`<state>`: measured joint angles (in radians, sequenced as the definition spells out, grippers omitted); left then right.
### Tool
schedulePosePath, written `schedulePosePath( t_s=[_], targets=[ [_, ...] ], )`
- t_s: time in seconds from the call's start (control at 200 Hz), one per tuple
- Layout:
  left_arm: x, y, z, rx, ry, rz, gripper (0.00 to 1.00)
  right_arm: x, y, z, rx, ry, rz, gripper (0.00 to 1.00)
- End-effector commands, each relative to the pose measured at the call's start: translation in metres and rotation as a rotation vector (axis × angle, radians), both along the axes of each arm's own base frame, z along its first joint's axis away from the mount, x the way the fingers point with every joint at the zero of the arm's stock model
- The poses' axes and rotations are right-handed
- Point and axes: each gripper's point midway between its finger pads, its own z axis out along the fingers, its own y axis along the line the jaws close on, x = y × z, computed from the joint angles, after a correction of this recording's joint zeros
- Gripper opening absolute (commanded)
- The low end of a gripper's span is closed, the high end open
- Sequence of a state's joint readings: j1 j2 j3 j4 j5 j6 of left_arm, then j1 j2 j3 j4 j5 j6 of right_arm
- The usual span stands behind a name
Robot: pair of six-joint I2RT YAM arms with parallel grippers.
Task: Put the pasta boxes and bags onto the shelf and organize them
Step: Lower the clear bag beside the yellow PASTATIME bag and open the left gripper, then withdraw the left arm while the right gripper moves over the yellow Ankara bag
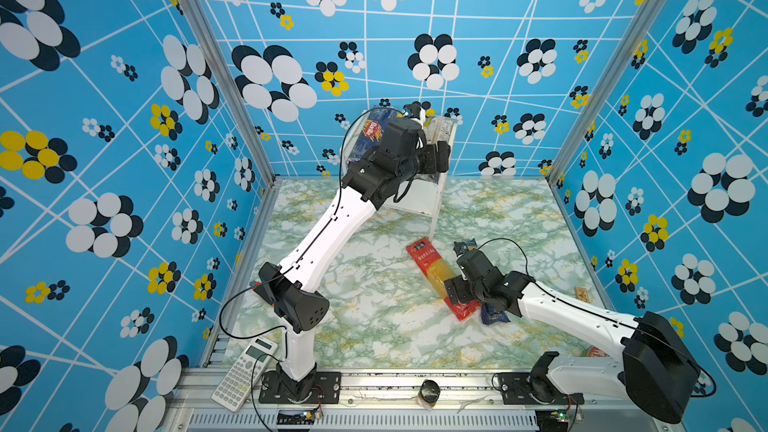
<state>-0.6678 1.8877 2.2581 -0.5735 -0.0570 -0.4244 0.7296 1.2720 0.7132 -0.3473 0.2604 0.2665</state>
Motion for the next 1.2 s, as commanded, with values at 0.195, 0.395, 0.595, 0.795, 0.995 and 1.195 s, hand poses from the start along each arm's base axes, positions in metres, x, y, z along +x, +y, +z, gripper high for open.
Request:
schedulePosePath(
  t_s=[0.195,0.395,0.595,0.795,0.995,1.195],
  targets=[
    [-0.044,0.016,0.050,-0.047,-0.117,-0.049,0.99,0.003,-0.005,0.009,-0.002,-0.018,-0.021,0.99],
    [-0.081,0.024,0.057,-0.072,-0.153,-0.117,0.99,0.008,-0.008,0.018,-0.029,-0.037,-0.037,0.99],
    [-0.110,0.043,0.022,-0.042,-0.123,-0.127,0.99,0.015,-0.016,0.029,-0.084,-0.065,-0.065,0.99],
    [-0.129,0.069,-0.033,-0.002,-0.041,-0.085,0.99,0.023,-0.021,0.038,-0.131,-0.088,-0.089,0.99],
    [-0.143,0.090,-0.094,0.028,0.072,-0.039,0.99,0.030,-0.026,0.033,-0.189,-0.083,-0.126,0.99],
    [-0.148,0.108,-0.152,0.035,0.207,0.023,0.99,0.038,-0.036,0.023,-0.281,-0.075,-0.196,0.99]
  ],
)
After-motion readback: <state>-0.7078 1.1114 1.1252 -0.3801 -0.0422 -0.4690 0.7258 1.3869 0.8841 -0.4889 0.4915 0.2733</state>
